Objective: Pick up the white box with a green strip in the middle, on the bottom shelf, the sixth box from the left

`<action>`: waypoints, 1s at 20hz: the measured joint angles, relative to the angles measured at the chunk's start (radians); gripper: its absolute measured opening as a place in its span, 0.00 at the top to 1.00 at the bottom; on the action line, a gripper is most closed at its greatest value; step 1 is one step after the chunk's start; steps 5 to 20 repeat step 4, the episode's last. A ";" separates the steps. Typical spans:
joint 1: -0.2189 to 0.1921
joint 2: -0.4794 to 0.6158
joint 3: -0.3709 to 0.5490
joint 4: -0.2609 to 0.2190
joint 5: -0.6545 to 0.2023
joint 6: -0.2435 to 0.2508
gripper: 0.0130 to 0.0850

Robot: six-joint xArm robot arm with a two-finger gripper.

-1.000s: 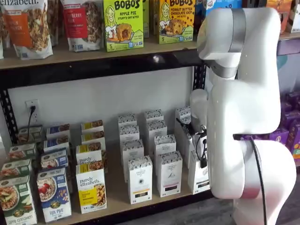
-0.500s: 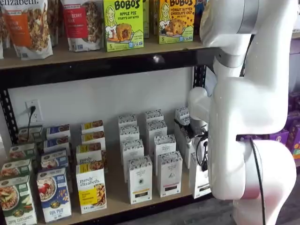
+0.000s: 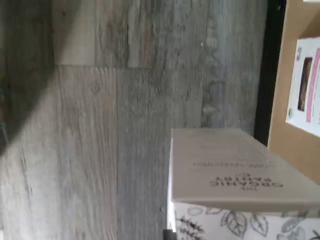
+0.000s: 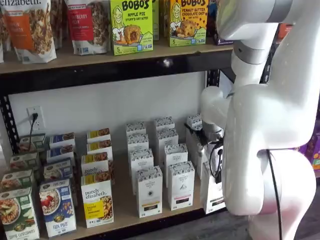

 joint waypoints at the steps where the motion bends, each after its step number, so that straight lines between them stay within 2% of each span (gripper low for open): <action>1: 0.006 -0.018 0.012 0.021 0.006 -0.015 0.50; 4: 0.022 -0.058 0.037 0.050 0.018 -0.031 0.50; 20: 0.022 -0.058 0.037 0.050 0.018 -0.031 0.50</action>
